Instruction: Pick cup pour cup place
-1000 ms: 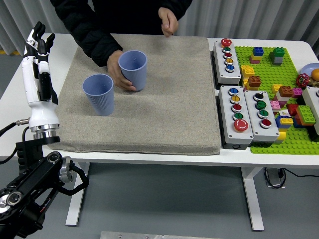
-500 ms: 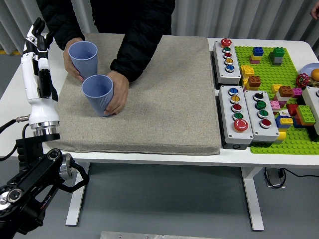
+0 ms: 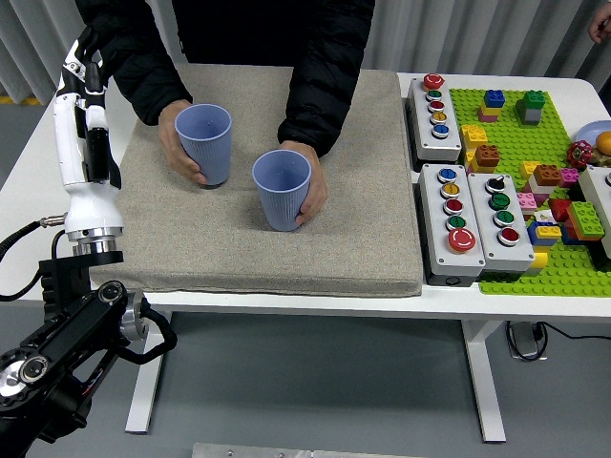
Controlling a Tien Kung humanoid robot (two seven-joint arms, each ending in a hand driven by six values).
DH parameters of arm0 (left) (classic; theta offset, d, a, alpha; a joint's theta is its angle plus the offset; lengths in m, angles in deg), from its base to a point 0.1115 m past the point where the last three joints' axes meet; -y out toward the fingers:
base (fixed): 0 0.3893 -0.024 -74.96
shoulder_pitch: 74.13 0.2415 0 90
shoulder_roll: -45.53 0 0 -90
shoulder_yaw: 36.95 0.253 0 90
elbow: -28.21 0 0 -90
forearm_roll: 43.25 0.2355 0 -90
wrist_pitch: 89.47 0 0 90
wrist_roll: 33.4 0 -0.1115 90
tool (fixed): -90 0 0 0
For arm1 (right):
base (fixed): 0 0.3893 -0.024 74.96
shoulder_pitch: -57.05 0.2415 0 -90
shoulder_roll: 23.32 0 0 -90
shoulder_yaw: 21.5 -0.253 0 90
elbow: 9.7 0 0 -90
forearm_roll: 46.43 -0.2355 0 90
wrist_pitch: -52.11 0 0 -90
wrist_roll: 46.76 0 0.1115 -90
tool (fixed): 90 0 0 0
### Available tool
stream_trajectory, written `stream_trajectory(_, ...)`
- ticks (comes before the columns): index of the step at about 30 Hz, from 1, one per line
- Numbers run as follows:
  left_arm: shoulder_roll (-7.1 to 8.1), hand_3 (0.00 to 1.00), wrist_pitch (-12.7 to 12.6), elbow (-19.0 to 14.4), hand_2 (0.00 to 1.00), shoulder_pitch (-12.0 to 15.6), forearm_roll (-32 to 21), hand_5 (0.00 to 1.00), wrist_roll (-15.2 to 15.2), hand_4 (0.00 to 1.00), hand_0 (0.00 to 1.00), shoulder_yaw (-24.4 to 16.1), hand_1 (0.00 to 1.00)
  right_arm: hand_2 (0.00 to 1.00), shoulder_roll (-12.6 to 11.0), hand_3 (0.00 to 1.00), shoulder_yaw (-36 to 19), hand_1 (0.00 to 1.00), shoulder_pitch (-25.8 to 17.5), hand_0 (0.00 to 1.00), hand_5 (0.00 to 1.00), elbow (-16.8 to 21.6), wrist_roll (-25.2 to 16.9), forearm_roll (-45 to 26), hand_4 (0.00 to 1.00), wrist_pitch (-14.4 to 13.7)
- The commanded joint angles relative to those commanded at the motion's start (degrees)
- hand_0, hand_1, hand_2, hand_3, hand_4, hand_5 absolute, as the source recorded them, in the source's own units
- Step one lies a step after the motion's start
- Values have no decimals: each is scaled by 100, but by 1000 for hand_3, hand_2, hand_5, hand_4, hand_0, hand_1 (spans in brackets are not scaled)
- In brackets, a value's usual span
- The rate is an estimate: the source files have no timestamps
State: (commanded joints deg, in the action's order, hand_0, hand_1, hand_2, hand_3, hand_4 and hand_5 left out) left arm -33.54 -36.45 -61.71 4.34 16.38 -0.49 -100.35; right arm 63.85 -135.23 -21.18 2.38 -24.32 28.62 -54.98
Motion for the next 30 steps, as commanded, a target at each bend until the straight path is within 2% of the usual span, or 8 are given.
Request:
stream_trajectory(20, -17, 921, 0, 42, 954, 46, 34, 998, -19, 687, 878, -23, 859, 556, 1, 549, -20, 609, -3, 669, 190, -3, 28, 49, 2, 6)
stream_trajectory(23, -26, 921, 0, 101, 954, 75, 35, 998, -18, 687, 878, -24, 859, 556, 4, 549, -23, 609, -9, 669, 190, -1, 40, 70, 2, 5)
stream_trajectory(24, -26, 920, 0, 106, 958, 77, 36, 998, -18, 776, 877, -24, 859, 556, 4, 549, -23, 609, -9, 669, 191, -1, 41, 73, 2, 5)
stream_trajectory(28, -51, 920, 0, 360, 958, 99, 97, 998, -115, 776, 877, -22, 859, 556, 4, 549, -16, 609, -30, 669, 191, -3, 39, 101, 2, 14)
stream_trajectory(29, -56, 920, 0, 457, 958, 119, 193, 998, -221, 776, 877, -29, 859, 556, 5, 549, -8, 609, -40, 669, 191, -3, 36, 88, 2, 9)
stream_trajectory(30, -59, 983, 0, 503, 996, 128, 248, 558, -282, 900, 890, -32, 884, 555, 5, 549, -5, 609, -44, 670, 191, -3, 35, 81, 2, 7)
